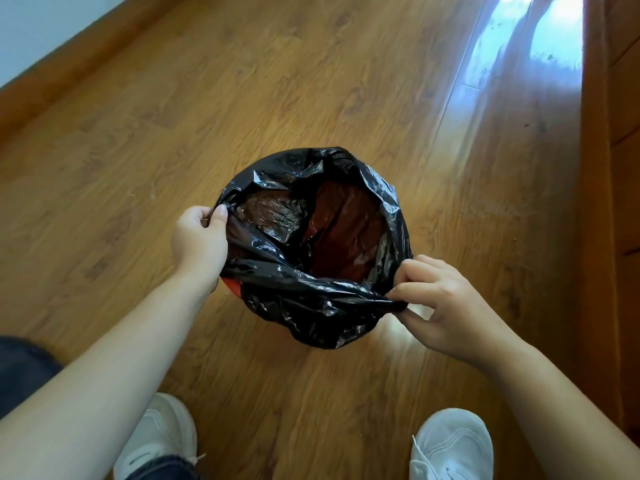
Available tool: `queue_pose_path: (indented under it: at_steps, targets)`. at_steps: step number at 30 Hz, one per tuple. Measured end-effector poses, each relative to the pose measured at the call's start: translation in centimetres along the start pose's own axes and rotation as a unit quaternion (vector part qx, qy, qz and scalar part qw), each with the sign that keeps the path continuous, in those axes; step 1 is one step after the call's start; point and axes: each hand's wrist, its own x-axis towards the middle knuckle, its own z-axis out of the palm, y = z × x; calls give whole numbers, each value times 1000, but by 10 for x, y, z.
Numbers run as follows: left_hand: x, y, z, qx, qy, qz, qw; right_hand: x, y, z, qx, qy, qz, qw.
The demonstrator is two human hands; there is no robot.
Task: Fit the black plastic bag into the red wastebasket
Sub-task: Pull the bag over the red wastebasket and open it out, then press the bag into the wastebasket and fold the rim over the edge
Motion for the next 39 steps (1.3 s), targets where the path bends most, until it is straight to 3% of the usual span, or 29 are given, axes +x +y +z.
queue_pose_path:
  at_steps: [4,7,10,12,15,18,25,35,37,39]
  targets:
    - [-2,5,-1,17,-19,6,1000,-7,5,9,19,-4,24,1000]
    - [-12,11,-4,138,-52,59,987,-9,5,10,58,14,41,997]
    - [-34,29,-14,241,-61,314,916,-8,4,6,139,68,63,986]
    - [-47,39,-21,244,-188,427,850,-4,2,4,139,127,74,979]
    - [-60,40,-29,242,-366,443,782,5,-3,9,60,140,93,984]
    - [-66,30,-36,264,-410,444,751,11,-8,21,48,70,105,991]
    - [-72,15,-53,173,-389,423,800,10,-15,38,44,69,141,987]
    - [-70,3,-70,171,-291,412,846,13,-16,36,-40,49,137,989]
    - [-73,-2,-69,185,-252,357,880,13,-19,34,-68,39,117,990]
    - [-71,-8,-65,153,-225,238,932,15,-23,33,-88,40,98,990]
